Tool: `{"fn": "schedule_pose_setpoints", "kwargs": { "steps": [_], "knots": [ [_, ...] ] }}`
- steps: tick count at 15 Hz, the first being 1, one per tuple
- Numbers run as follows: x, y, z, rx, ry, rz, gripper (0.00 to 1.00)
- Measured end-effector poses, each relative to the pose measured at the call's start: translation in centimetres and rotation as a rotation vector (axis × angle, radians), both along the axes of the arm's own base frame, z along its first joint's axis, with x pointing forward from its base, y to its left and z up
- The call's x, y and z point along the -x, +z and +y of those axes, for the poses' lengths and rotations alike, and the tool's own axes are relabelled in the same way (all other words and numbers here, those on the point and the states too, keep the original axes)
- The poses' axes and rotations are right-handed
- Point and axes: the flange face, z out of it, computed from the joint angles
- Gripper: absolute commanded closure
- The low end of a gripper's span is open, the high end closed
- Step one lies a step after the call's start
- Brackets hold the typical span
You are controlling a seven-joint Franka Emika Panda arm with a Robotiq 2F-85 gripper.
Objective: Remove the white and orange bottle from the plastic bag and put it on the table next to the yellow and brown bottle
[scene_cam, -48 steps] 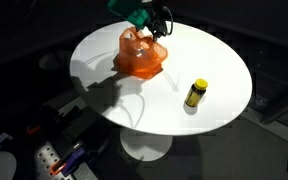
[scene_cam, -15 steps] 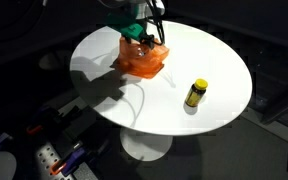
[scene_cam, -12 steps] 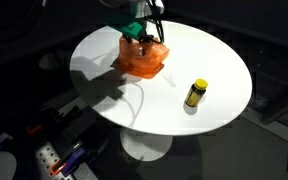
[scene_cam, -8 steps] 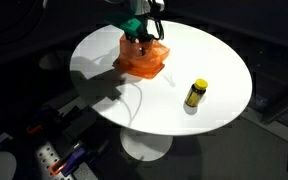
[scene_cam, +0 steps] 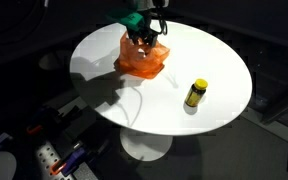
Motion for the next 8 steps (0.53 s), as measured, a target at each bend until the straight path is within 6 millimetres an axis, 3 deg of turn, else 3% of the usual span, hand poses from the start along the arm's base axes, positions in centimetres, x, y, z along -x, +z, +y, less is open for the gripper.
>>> {"fn": "schedule_pose_setpoints", "kwargs": {
  "steps": [2, 3, 5, 7, 8],
  "knots": [
    [0.14, 0.28, -0.32, 0.005, -0.002, 0.009, 0.30],
    [0.19, 0.40, -0.42, 0.006, -0.004, 0.012, 0.61],
    [0.29, 0.58, -0.52, 0.006, -0.006, 0.018, 0.66],
    [0.39, 0.59, -0.52, 0.006, -0.006, 0.027, 0.81],
    [0.42, 0.62, -0.52, 0.006, -0.007, 0.032, 0.81]
  ]
}}
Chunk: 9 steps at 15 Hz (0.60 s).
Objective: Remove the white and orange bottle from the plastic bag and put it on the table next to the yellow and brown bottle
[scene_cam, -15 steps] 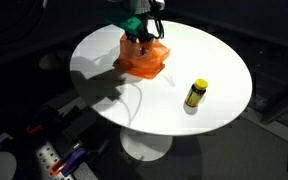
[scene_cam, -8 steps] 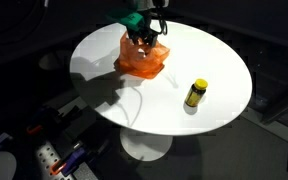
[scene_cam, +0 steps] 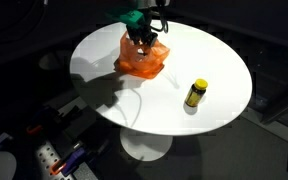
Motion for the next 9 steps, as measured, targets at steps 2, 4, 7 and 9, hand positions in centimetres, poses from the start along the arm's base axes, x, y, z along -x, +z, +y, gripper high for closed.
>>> {"fn": "schedule_pose_setpoints", "kwargs": {
  "steps": [2, 4, 7, 9],
  "knots": [
    [0.0, 0.0, -0.1, 0.000, -0.001, 0.007, 0.81],
    [-0.1, 0.4, -0.4, 0.001, -0.008, 0.002, 0.81],
    [-0.3, 1.6, -1.4, 0.002, -0.025, -0.020, 0.81],
    [-0.4, 2.5, -2.0, 0.003, -0.035, -0.036, 0.81]
  ]
}}
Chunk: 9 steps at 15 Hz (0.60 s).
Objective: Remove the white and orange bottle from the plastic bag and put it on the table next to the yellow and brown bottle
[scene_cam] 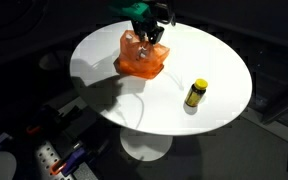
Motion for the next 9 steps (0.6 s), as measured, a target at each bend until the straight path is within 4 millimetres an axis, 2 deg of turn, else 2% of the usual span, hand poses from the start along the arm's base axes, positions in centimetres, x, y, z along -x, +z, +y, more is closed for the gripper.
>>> {"fn": "schedule_pose_setpoints", "kwargs": {
  "steps": [5, 9],
  "knots": [
    [-0.4, 2.9, -2.2, -0.018, -0.057, -0.056, 0.81],
    [-0.4, 6.1, -5.5, -0.038, -0.137, -0.119, 0.81]
  ]
}}
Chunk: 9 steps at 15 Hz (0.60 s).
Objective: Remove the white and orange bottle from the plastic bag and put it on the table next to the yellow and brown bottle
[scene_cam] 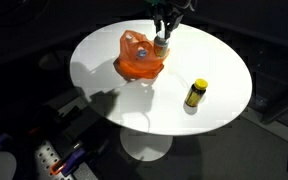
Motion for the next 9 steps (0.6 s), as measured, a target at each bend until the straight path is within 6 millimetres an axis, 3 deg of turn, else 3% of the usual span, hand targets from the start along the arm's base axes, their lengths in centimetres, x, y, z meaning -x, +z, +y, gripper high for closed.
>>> {"fn": "schedule_pose_setpoints", "kwargs": {
  "steps": [4, 9],
  "knots": [
    [0.7, 1.7, -4.1, 0.005, -0.086, -0.030, 0.81],
    [1.6, 0.2, -8.0, 0.004, -0.185, -0.004, 0.81]
  ]
}}
